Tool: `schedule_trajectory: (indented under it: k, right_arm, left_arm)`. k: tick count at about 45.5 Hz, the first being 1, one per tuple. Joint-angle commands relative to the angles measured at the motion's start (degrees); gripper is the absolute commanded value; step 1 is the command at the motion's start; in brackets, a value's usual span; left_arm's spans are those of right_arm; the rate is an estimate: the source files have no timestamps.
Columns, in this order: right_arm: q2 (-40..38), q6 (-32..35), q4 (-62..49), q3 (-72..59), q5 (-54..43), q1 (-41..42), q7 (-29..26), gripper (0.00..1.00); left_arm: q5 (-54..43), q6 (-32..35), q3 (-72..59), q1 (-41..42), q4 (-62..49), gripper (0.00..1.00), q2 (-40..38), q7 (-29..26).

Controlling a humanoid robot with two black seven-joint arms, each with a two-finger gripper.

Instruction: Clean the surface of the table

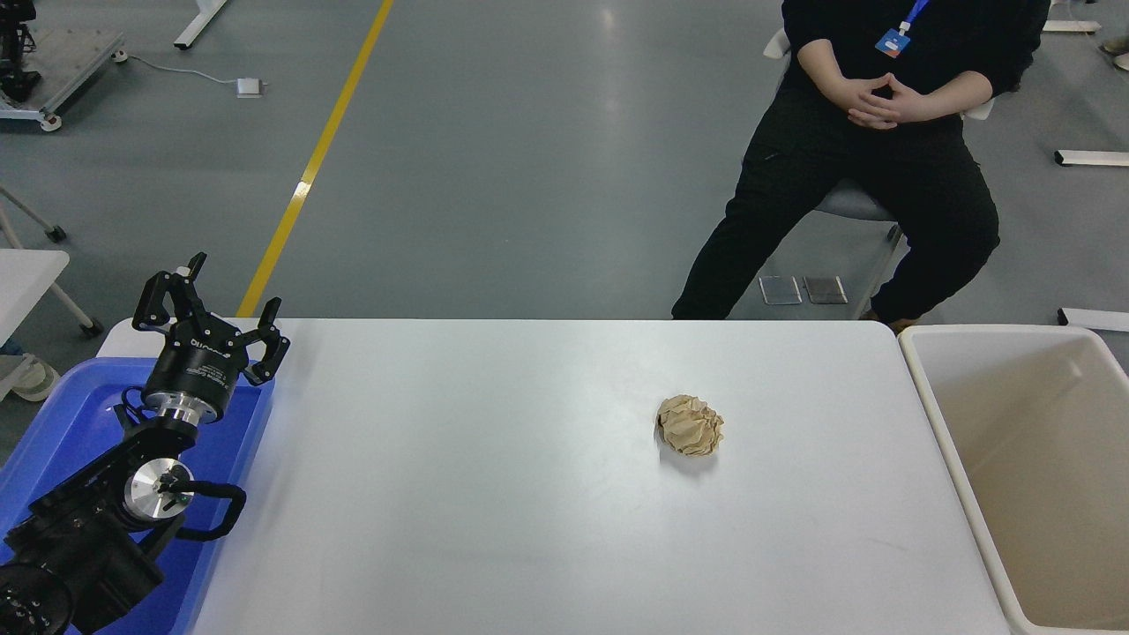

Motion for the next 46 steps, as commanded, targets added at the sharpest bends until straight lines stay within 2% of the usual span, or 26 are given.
schedule_trajectory:
  k: [1,13,23,46]
  right_arm:
    - [2.91,-0.75,-0.04,2.74,0.81,-3.02,-3.18,0.00]
    - [10.38,-3.65,-0.04,6.87,0.81,-6.53,-5.03,0.00]
    - [13.72,-5.85,0.05,7.48,0.81,-9.00,-6.26,0.00]
    - [13.99,-6.12,0.13,8.36,0.81,-9.52,-6.26,0.00]
  left_arm:
    - [0.00,0.00,0.02,0.00,0.05,1.00,0.00,0.00]
    - [0.00,0.00,0.02,0.00,0.05,1.00,0.00,0.00]
    - [0.00,0.00,0.02,0.00,-0.04,1.00,0.00,0.00]
    - [0.00,0.00,-0.07,0.00,-0.04,1.00,0.00,0.00]
